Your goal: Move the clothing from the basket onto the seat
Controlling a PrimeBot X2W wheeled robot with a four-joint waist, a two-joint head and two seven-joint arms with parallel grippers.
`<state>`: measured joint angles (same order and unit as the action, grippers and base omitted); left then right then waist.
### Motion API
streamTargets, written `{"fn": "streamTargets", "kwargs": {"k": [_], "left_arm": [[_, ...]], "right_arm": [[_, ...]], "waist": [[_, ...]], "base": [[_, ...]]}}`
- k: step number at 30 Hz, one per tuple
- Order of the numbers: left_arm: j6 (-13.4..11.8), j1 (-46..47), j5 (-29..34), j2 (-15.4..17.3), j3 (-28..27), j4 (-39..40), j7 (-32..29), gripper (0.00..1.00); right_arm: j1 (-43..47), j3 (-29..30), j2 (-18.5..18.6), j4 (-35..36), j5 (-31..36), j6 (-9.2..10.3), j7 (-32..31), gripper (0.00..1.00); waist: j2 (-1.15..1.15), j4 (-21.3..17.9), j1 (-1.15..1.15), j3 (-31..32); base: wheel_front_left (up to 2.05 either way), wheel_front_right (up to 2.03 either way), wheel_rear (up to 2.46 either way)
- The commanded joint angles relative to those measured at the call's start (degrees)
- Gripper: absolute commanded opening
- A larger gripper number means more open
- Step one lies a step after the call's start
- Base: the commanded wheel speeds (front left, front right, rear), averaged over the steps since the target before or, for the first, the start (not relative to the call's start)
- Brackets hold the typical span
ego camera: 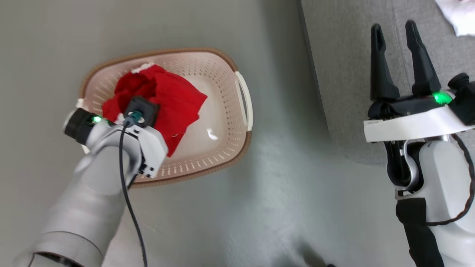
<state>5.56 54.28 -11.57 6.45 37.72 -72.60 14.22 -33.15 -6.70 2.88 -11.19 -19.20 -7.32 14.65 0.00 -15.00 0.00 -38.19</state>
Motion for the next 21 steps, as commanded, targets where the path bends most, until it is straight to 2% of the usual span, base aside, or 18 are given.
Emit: {"fn": "streamTargets", "kwargs": {"k": [1,11,21], "left_arm": [[0.34,-1.29,-0.93,0.75,-1.45,1.68,0.72,0.0],[-0.2,-11.36,-5.24,-1.64,-6.87,14.05,0.76,0.0],[-0.84,-18.82,-5.68,-2.74,-10.61,25.52,0.77,0.0]], "right_arm": [[2.14,-0.37,-0.01,0.75,0.9,-0.17,0.35,1.0],[8.08,1.76,-0.01,-4.39,5.19,-0.17,0.35,1.0],[13.38,2.24,0.39,-8.26,6.91,-0.17,0.35,1.0]], "waist": [[0.0,2.91,0.0,4.6],[0.0,8.18,0.0,16.18],[0.0,12.76,0.0,25.15]], "base": [[0.0,0.0,0.0],[0.0,0.0,0.0],[0.0,0.0,0.0]]}}
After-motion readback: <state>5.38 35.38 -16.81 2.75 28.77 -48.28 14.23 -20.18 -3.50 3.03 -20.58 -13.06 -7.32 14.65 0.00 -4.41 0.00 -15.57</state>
